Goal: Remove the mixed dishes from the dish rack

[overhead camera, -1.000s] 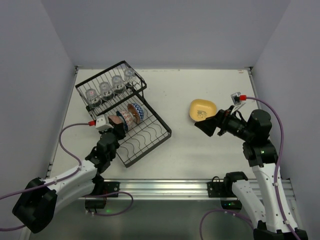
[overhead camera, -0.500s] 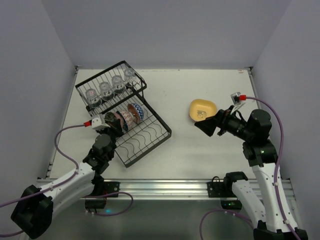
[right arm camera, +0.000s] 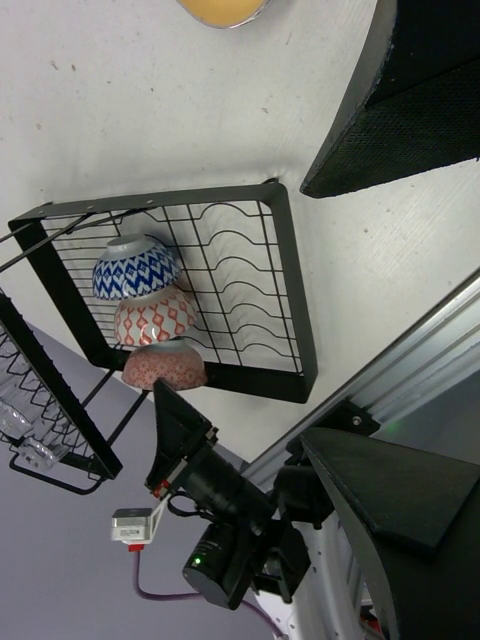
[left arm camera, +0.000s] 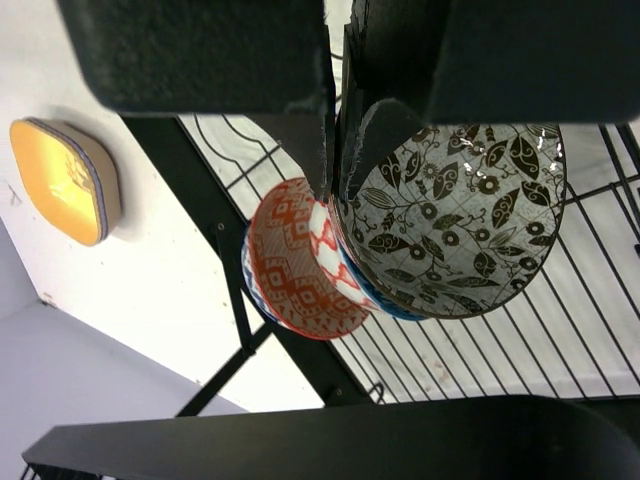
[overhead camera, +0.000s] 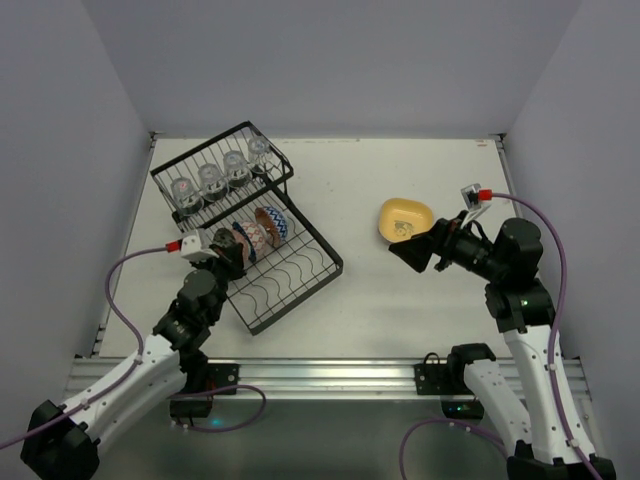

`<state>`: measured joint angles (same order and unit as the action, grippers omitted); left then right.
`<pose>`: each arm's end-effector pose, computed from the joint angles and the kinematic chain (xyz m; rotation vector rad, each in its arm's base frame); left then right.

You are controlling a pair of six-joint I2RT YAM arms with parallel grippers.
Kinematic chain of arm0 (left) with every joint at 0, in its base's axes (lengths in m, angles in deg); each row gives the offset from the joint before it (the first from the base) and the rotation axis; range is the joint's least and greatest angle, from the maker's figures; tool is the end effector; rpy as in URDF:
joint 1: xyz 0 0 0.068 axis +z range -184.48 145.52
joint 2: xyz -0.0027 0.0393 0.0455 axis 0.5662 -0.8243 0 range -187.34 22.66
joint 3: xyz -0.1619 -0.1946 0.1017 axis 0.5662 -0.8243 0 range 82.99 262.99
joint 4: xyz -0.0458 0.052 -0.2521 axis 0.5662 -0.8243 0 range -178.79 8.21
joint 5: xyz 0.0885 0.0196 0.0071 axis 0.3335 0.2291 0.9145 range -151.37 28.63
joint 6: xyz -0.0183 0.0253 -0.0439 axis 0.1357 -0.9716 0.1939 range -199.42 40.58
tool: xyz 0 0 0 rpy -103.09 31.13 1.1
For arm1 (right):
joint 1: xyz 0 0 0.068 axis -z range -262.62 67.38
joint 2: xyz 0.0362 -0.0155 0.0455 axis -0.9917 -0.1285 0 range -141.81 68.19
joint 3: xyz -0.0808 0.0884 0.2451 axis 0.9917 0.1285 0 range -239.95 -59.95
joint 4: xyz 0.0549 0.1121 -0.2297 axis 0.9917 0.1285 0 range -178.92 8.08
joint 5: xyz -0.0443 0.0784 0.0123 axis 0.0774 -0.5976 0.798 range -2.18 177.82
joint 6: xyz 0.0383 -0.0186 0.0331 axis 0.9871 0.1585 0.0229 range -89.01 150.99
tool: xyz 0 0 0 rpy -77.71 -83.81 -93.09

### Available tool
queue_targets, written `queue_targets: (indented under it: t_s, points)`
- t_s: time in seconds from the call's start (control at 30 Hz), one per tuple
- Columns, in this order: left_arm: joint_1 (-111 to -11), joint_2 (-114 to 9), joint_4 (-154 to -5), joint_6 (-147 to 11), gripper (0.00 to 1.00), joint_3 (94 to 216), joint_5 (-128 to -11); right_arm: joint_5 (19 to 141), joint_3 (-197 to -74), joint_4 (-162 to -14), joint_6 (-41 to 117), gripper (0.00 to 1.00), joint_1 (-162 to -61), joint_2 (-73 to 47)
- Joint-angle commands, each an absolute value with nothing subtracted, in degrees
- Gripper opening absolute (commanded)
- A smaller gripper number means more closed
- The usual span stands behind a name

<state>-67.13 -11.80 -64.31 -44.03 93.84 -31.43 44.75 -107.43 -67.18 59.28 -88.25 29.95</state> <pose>0.1402 -0.0687 0.2086 -0.4324 1.6276 -0.4601 0.1394 0.0384 0.3538 -0.2025 1.8510 1.0855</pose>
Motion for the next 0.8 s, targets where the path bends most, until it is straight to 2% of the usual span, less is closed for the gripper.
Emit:
queue_targets:
  t_s: [0.0,0.5,0.77]
  points:
    - [-66.83,-9.77,-68.68,-42.51,0.00,99.07,-35.69,44.22,-108.46,-69.32,59.29,0.99,-88.42,29.96]
    - [-66.91,-1.78,-86.00,-43.21,0.00,105.57,-47.03,45.01,-108.99,-69.06,59.20,0.99,-88.42,29.61]
    - [-66.92,-5.02,-101.37,-46.11,0.00,117.26,-54.85,46.42,-111.62,-65.98,58.59,0.99,-88.42,26.89]
